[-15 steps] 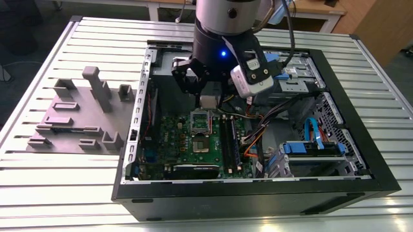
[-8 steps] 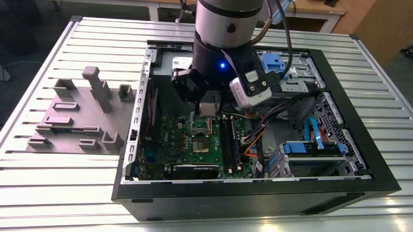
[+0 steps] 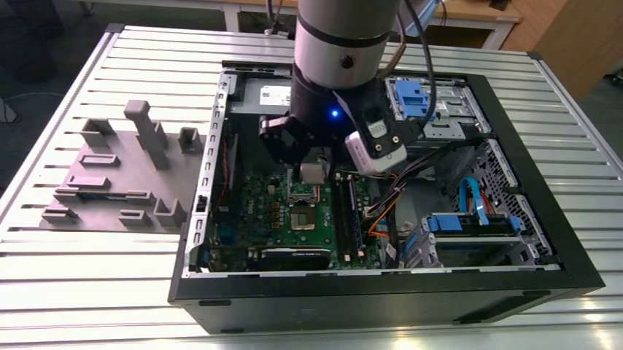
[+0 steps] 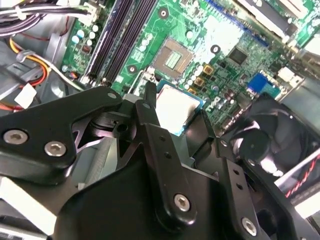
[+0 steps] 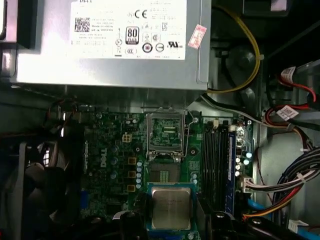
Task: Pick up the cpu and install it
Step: 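Place the cpu into insertion slot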
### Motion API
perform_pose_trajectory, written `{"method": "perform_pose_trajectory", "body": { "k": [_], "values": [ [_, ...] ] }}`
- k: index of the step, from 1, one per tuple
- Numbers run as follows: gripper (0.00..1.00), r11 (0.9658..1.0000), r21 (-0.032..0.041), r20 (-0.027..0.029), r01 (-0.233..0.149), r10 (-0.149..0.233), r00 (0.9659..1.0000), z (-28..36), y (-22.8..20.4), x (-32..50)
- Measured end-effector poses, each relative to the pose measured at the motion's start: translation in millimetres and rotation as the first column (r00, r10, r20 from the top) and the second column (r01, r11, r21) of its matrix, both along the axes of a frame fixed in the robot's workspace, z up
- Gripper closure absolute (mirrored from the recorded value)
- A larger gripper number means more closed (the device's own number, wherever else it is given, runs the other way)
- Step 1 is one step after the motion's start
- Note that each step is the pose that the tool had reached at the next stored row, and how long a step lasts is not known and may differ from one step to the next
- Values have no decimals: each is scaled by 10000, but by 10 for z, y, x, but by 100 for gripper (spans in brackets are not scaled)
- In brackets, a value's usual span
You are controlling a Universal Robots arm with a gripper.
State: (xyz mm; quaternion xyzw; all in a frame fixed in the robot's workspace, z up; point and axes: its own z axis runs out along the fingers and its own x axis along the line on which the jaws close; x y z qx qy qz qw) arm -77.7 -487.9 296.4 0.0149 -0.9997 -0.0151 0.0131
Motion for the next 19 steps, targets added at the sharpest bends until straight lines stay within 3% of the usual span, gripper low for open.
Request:
{"method": "perform_pose_trajectory", "body": {
  "k": [3,19],
  "values": [
    [53,10000,1,0,2,-2,10000,-56,-18,-1],
    [53,10000,2,0,43,-43,10000,-347,-19,0]
  ]
}}
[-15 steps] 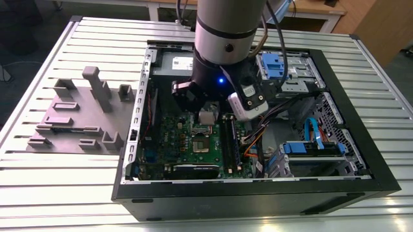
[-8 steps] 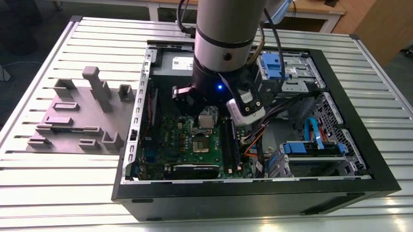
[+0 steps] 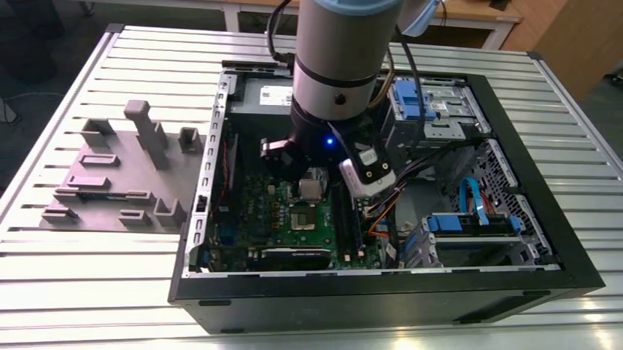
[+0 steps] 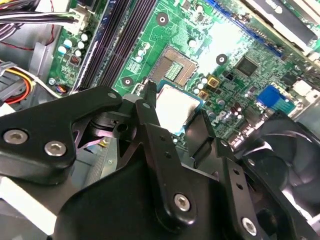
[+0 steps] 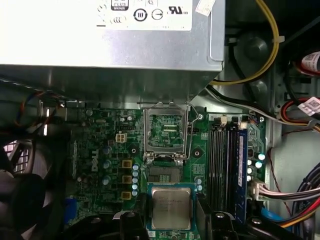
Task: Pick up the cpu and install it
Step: 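Place the cpu into insertion slot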
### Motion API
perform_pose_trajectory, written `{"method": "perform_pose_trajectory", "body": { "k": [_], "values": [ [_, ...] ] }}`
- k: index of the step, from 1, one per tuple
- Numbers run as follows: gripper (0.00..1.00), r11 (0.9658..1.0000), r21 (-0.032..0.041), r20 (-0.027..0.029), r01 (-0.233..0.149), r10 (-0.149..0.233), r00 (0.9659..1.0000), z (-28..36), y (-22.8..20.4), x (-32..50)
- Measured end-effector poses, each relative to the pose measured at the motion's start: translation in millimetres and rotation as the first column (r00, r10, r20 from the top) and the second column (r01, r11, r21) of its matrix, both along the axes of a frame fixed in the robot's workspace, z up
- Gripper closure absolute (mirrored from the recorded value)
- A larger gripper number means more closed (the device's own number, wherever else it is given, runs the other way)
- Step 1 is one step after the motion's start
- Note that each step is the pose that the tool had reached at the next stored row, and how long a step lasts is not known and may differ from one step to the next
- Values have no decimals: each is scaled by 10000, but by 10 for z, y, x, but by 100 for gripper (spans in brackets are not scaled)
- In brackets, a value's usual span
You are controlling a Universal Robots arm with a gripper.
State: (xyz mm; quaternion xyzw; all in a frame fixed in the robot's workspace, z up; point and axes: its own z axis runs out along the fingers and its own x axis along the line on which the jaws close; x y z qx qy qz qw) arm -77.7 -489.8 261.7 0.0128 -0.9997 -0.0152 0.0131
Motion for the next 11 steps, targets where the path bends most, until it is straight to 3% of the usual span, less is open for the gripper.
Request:
{"method": "perform_pose_trajectory", "body": {
  "k": [6,11],
  "values": [
    [53,9999,-1,-2,115,-115,9999,-106,-1,0],
    [53,9999,-1,-6,115,-115,9999,-111,-1,0]
  ]
}}
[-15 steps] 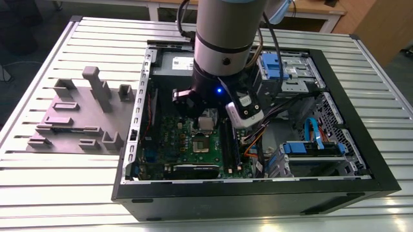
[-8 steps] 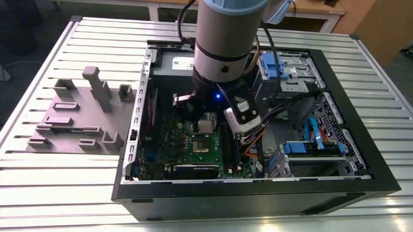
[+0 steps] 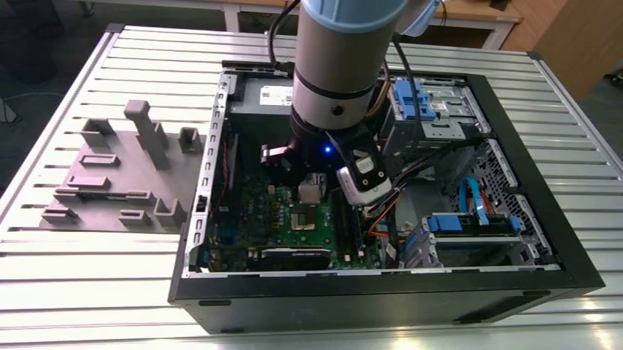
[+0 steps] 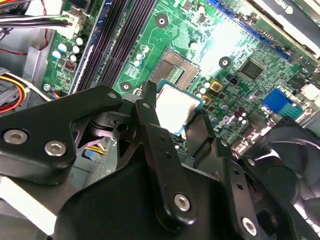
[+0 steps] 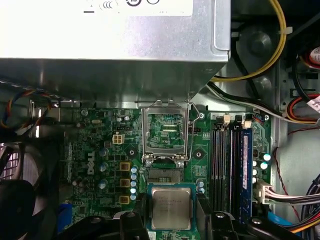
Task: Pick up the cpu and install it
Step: 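Place the cpu into insertion slot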
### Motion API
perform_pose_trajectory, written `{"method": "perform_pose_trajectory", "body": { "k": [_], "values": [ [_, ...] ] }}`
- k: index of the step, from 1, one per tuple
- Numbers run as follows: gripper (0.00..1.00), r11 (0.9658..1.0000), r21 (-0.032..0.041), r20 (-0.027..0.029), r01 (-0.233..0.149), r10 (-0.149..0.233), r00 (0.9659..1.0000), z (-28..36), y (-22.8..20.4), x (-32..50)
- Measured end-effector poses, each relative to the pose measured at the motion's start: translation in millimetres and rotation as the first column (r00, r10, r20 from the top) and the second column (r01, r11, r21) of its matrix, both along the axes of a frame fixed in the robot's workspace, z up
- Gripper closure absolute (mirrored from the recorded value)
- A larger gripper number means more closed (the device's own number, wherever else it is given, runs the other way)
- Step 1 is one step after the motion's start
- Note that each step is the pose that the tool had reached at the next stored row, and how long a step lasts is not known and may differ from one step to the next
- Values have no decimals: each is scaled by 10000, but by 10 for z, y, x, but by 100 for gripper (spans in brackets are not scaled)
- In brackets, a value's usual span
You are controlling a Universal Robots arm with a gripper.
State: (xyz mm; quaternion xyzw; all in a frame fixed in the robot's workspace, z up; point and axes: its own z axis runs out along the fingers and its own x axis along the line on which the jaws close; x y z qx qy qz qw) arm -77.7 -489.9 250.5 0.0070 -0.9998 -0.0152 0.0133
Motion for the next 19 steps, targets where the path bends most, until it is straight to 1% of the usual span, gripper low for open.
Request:
{"method": "perform_pose_trajectory", "body": {
  "k": [2,4,9,14,19],
  "values": [
    [53,10000,5,2,0,0,10000,-12,0,0],
    [53,10000,-2,0,-1,1,10000,-39,-10,0],
    [53,10000,-6,0,0,0,10000,-129,-17,0],
    [53,10000,-5,0,0,0,10000,-221,-49,0],
    [53,10000,-4,0,0,0,10000,-311,-67,0]
  ]
}}
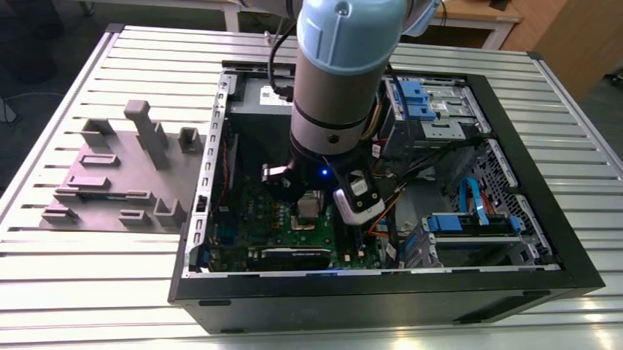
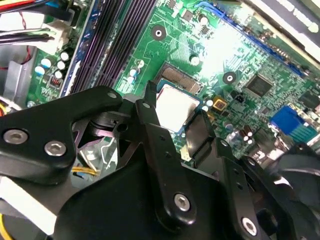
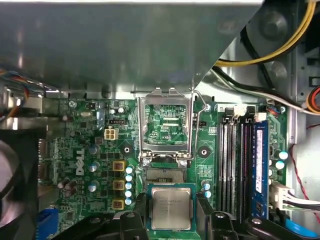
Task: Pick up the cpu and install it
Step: 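Place the cpu into insertion slot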
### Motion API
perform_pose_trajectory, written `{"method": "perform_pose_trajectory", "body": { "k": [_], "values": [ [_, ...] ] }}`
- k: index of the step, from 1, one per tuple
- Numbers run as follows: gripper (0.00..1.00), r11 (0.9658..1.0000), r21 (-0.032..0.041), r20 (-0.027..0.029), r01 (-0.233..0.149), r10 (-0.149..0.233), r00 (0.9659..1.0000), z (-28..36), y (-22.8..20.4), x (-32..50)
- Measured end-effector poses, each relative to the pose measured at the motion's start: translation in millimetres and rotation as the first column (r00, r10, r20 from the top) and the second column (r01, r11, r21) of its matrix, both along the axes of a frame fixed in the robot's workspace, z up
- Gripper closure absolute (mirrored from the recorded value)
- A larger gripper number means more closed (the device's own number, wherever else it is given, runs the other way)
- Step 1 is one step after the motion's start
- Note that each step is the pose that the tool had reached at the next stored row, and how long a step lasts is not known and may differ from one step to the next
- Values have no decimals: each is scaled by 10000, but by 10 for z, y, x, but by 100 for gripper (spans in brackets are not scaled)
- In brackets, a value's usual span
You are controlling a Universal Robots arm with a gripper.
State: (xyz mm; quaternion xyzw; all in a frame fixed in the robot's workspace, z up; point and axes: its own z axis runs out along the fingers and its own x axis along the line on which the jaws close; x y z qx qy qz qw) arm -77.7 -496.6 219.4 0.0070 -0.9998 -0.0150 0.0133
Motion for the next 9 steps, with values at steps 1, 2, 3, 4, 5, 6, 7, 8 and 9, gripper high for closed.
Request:
{"method": "perform_pose_trajectory", "body": {
  "k": [1,2,3,4,5,6,7,8,9],
  "values": [
    [53,10000,-2,-2,-1,1,10000,-18,-7,0],
    [53,10000,-1,-3,-1,1,10000,-37,-12,0],
    [53,10000,1,-5,0,0,10000,-56,-16,0],
    [53,10000,0,-8,0,0,10000,-73,-16,0],
    [53,10000,-1,-11,1,-1,10000,-91,-16,0],
    [53,10000,1,-14,0,0,10000,-104,-16,0],
    [53,10000,0,-19,0,0,10000,-111,-17,-1],
    [53,10000,-2,-24,-2,2,10000,-115,-17,-2],
    [53,10000,0,-30,-2,2,10000,-122,-17,-4]
  ]
}}
